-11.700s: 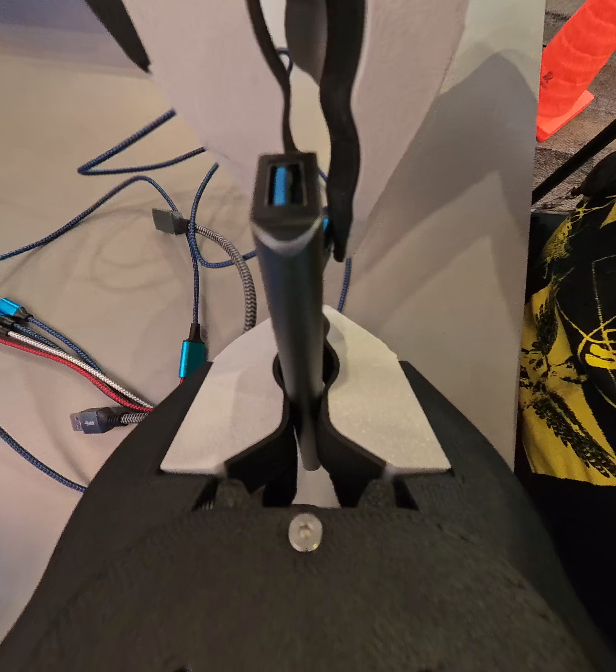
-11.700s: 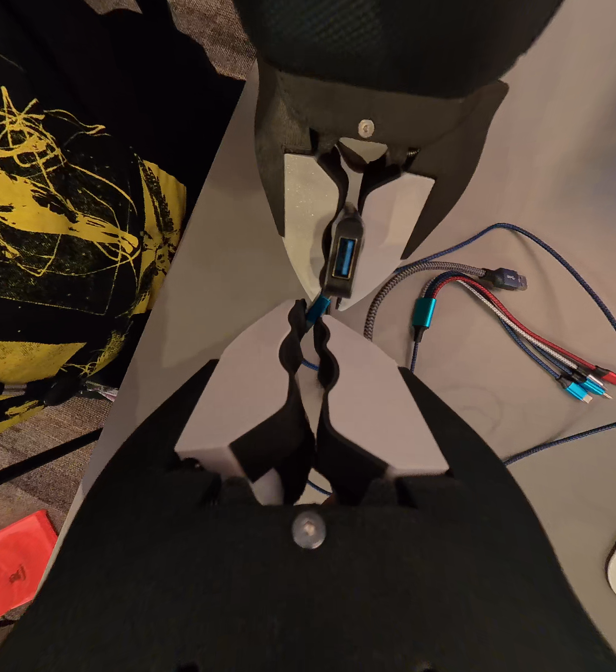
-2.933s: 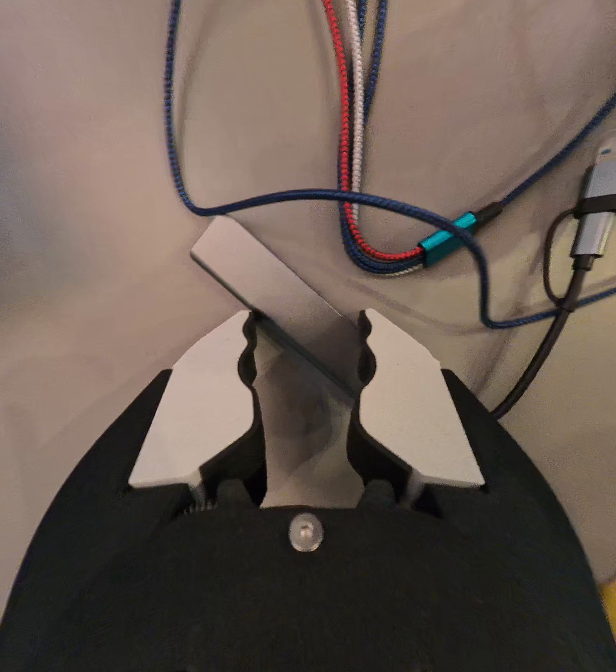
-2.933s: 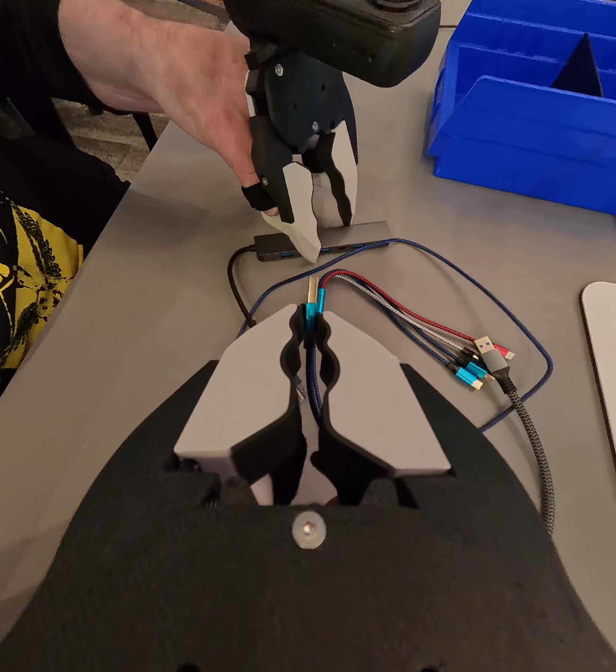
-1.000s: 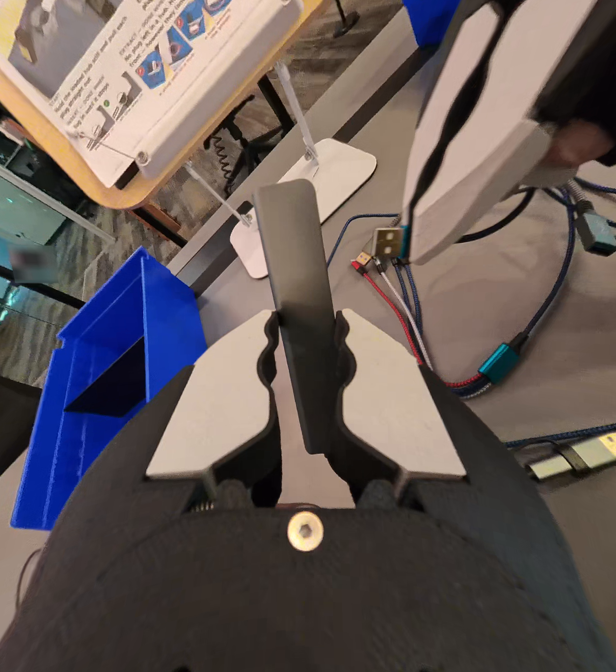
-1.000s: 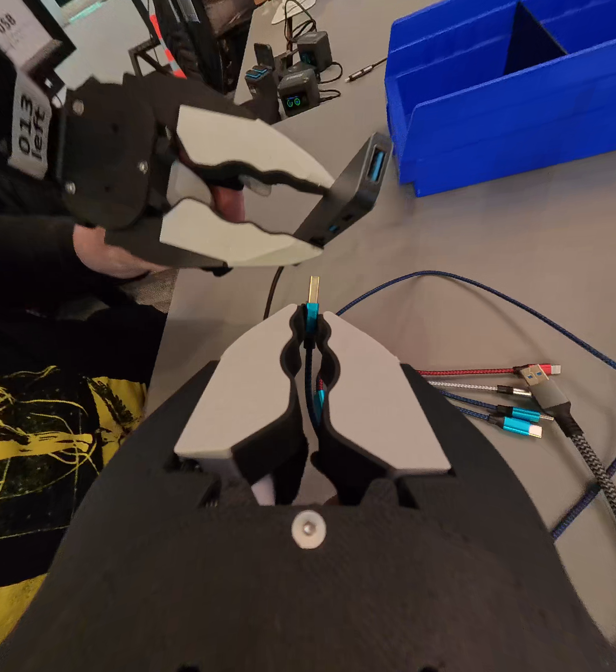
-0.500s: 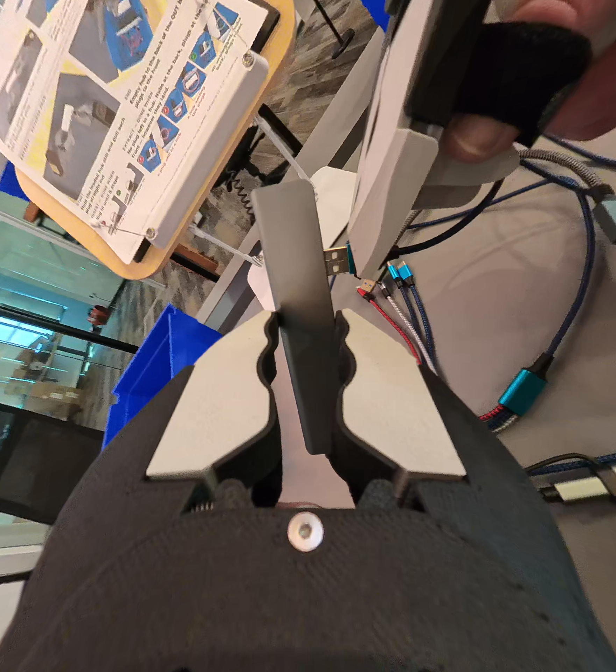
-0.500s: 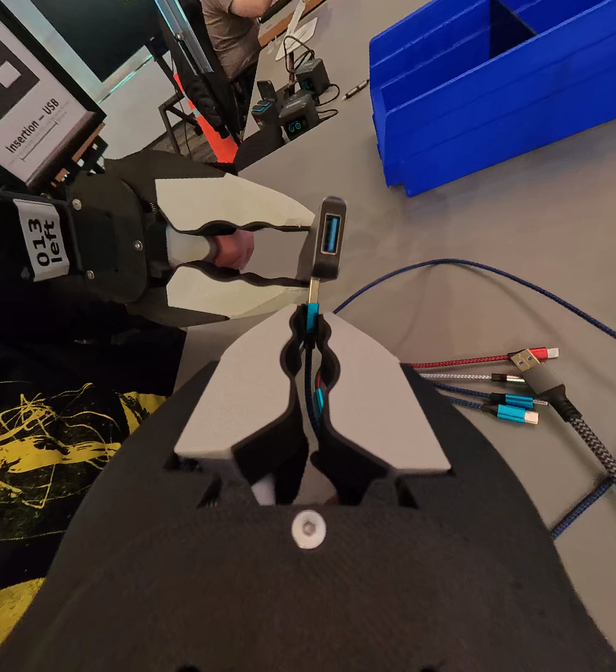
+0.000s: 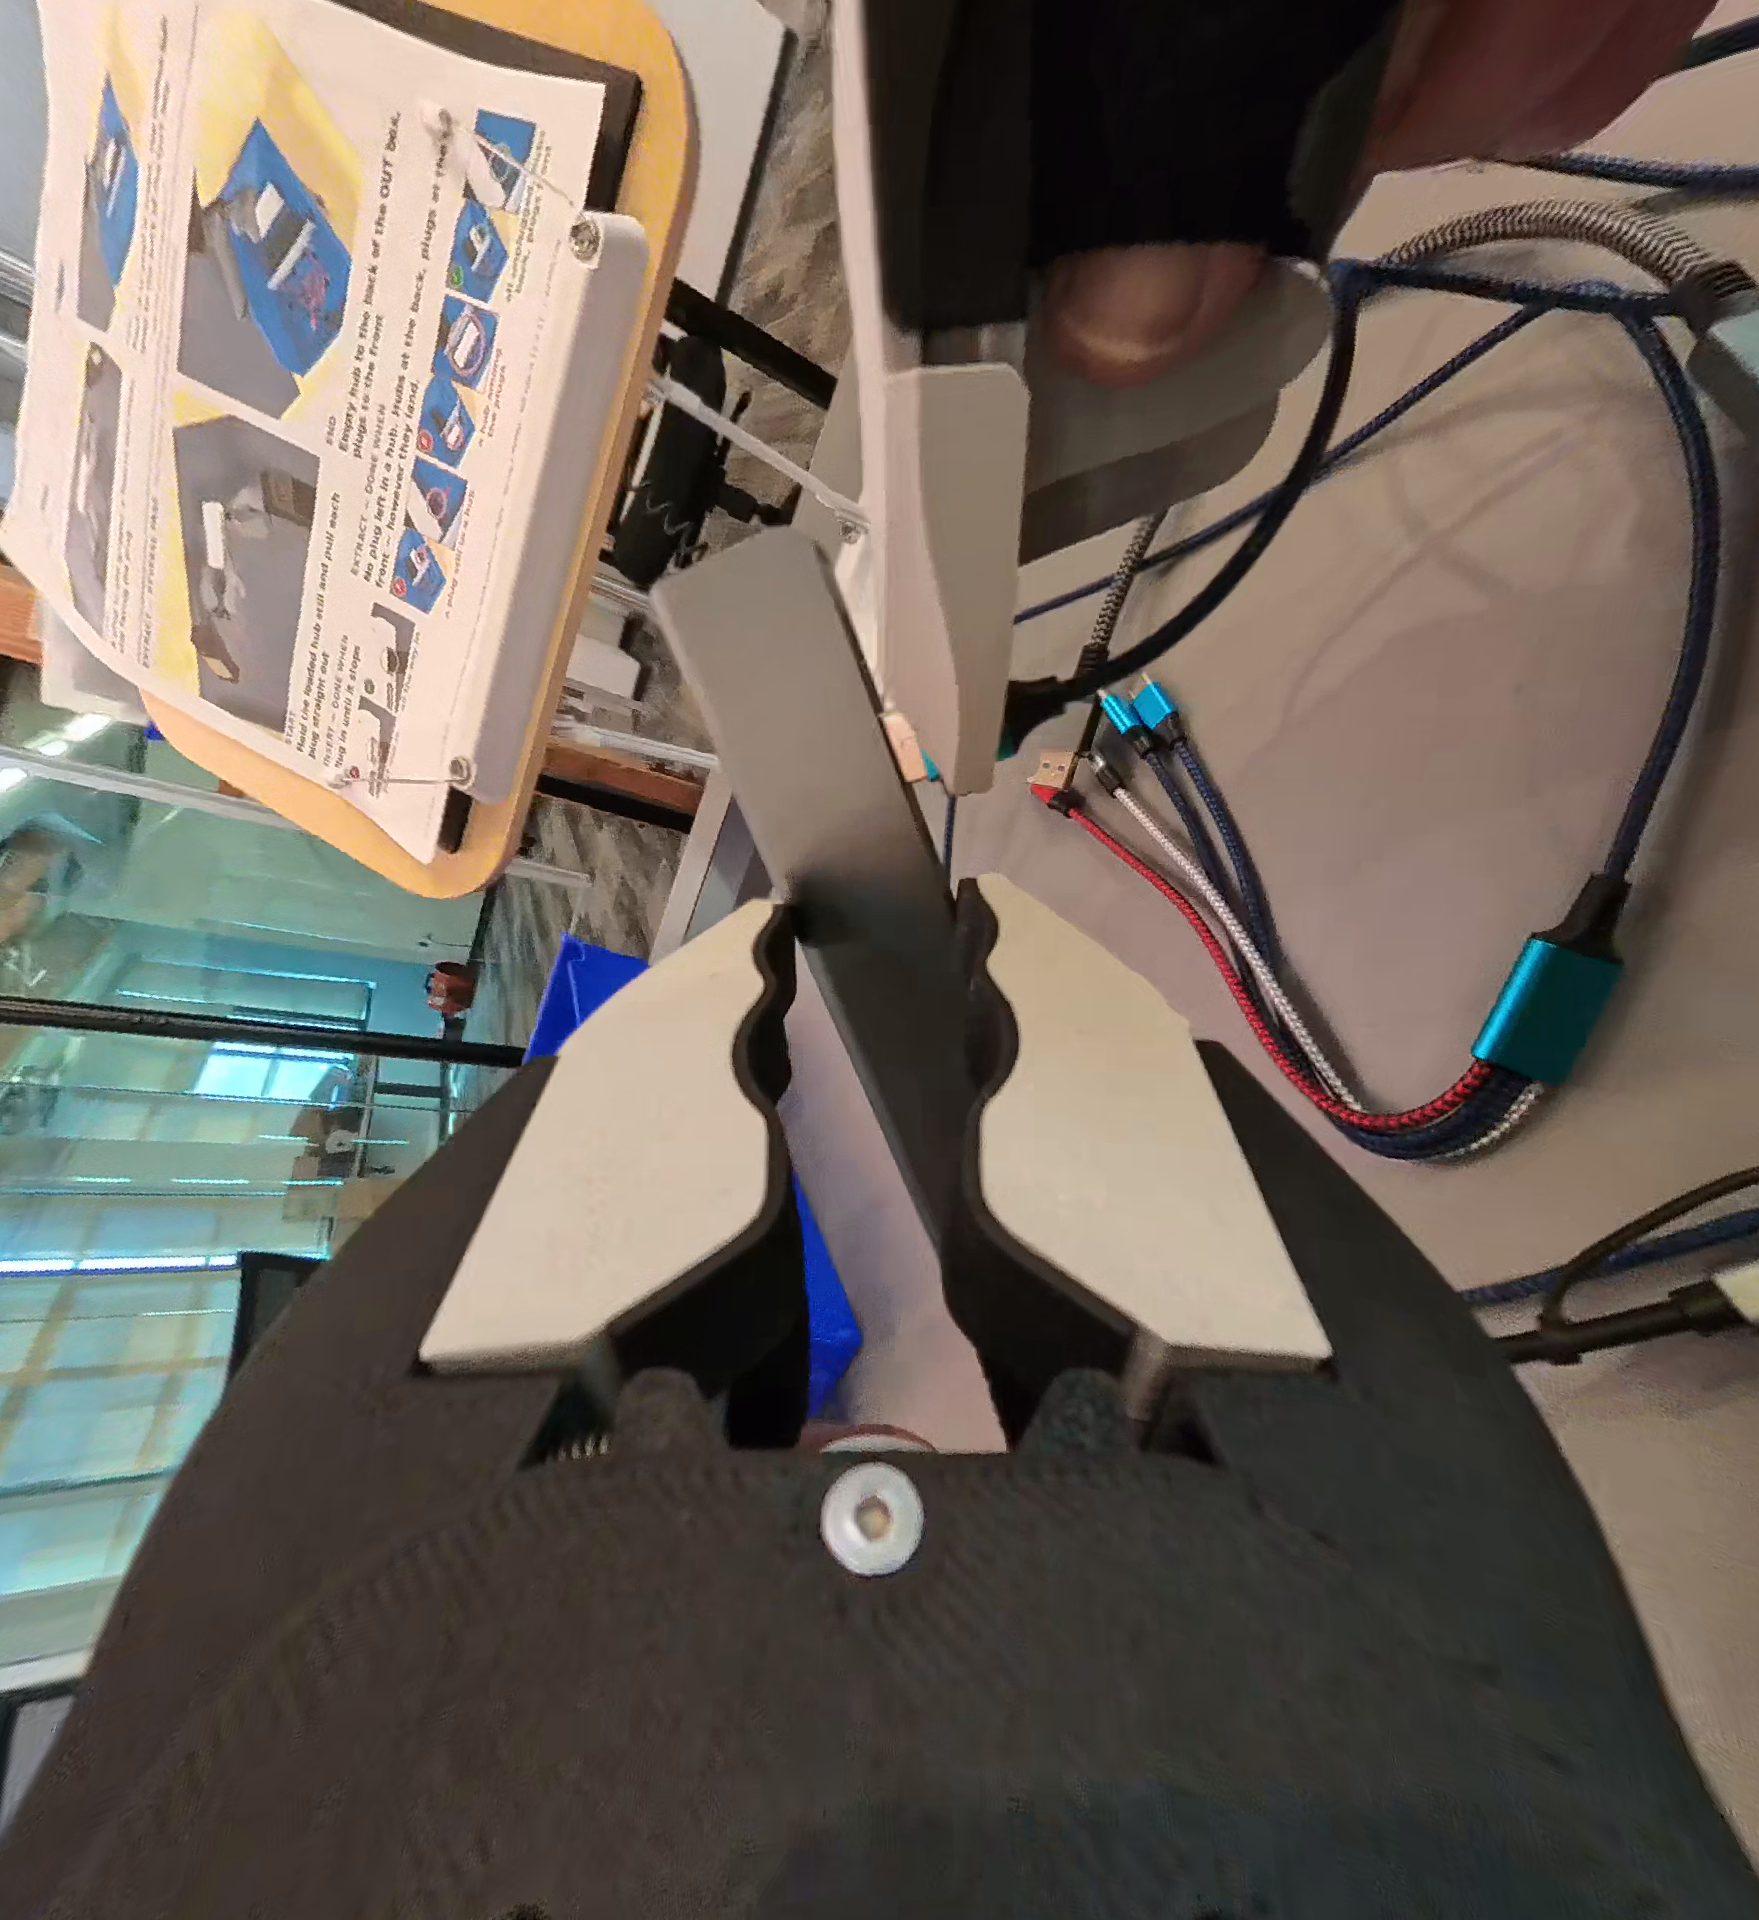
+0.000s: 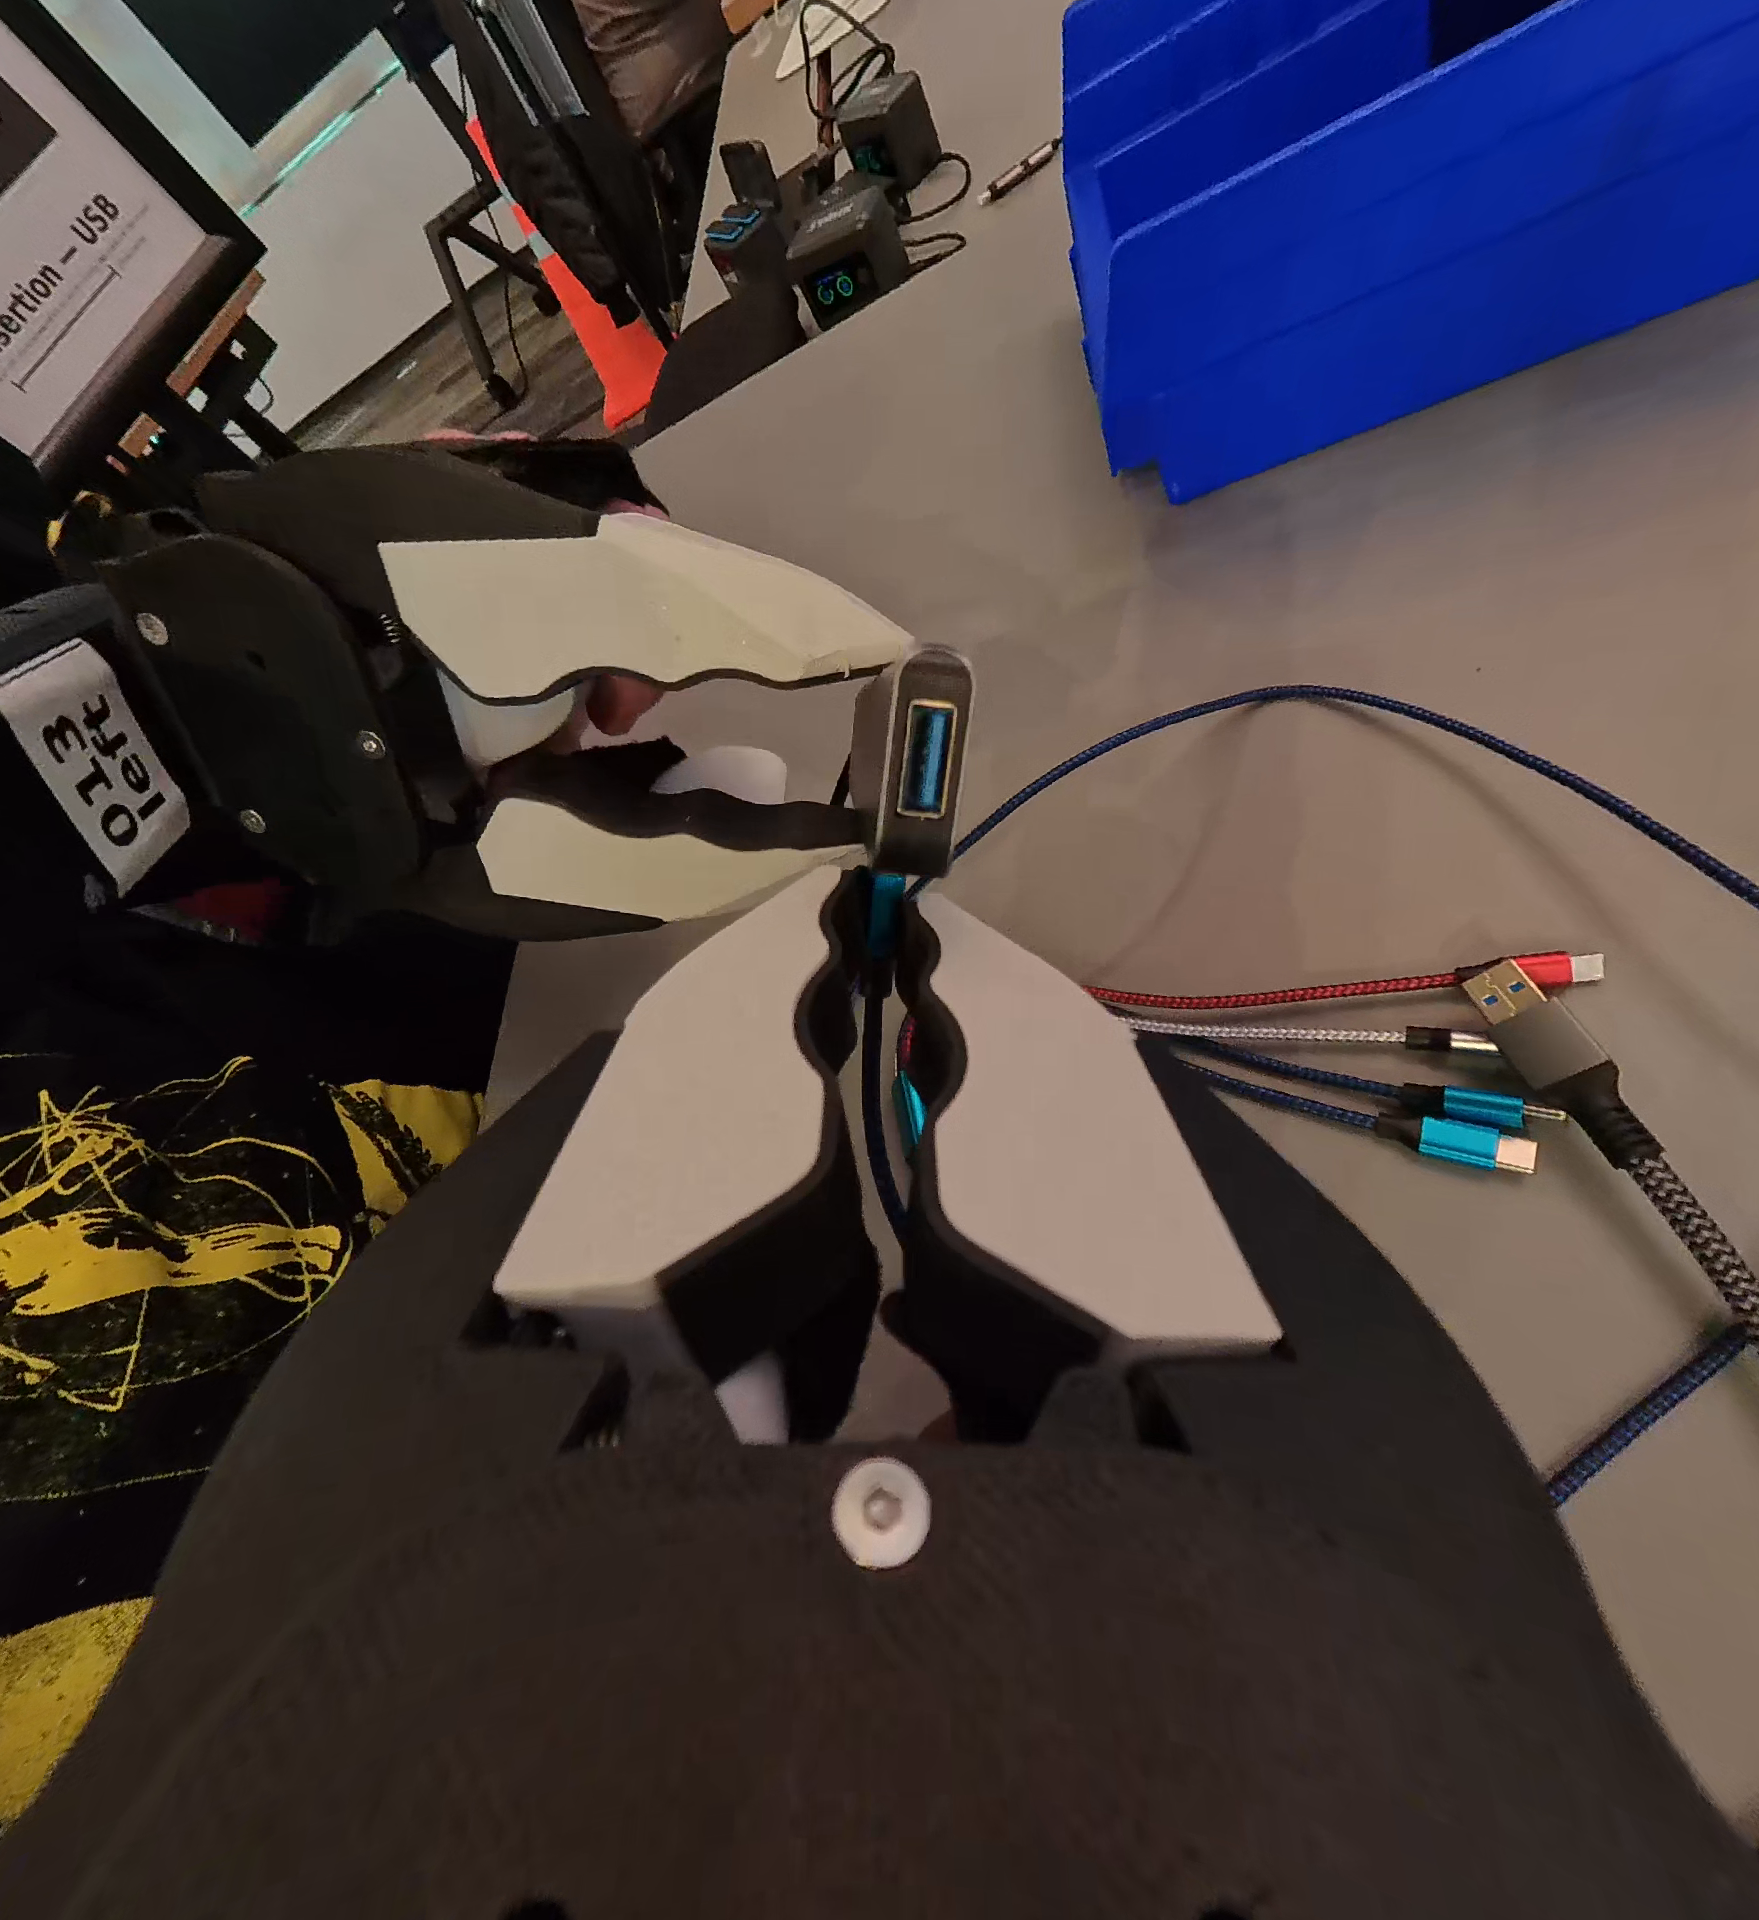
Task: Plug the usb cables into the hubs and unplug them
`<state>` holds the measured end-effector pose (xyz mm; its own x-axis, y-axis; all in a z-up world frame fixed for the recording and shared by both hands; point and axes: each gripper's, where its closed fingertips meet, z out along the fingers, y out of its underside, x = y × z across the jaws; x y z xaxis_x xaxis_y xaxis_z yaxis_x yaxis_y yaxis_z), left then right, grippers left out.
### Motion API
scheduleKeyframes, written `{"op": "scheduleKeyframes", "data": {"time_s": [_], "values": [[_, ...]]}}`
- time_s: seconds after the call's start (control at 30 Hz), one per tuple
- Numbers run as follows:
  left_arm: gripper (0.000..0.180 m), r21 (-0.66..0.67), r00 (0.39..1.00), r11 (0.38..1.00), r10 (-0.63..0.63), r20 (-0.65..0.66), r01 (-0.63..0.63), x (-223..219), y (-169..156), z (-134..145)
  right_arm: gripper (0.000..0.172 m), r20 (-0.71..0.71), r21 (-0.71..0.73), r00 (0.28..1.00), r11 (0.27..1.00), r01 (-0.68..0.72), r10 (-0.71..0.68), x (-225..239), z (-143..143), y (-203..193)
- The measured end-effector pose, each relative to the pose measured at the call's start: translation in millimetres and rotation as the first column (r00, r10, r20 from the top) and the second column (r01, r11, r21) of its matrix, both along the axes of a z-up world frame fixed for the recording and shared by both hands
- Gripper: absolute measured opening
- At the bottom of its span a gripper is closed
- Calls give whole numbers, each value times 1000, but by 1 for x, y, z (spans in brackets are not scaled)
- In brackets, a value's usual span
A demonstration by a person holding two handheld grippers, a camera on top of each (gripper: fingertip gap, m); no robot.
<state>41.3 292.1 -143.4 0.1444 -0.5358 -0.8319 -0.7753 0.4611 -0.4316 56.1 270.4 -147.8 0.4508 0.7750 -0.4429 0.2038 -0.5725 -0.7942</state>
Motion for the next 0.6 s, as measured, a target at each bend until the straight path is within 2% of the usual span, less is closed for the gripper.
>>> {"op": "scheduleKeyframes", "data": {"time_s": [0.17,0.33,0.4,0.47,0.6], "values": [[30,-46,1000,999,14,5,-14,2,1,-3,4,-2,20,1000,1000,13,-13,2,7,6],[30,-50,996,997,54,75,-51,-2,10,15,7,3,38,1000,999,22,-23,3,6,9],[30,-68,996,996,58,70,-53,-3,10,14,18,13,39,1000,999,18,-18,4,6,5],[30,-106,993,993,53,104,-41,-2,7,15,5,14,64,999,997,34,-35,6,8,4],[30,-71,996,997,20,82,-14,0,2,19,5,31,90,999,995,36,-39,7,9,1]]}}
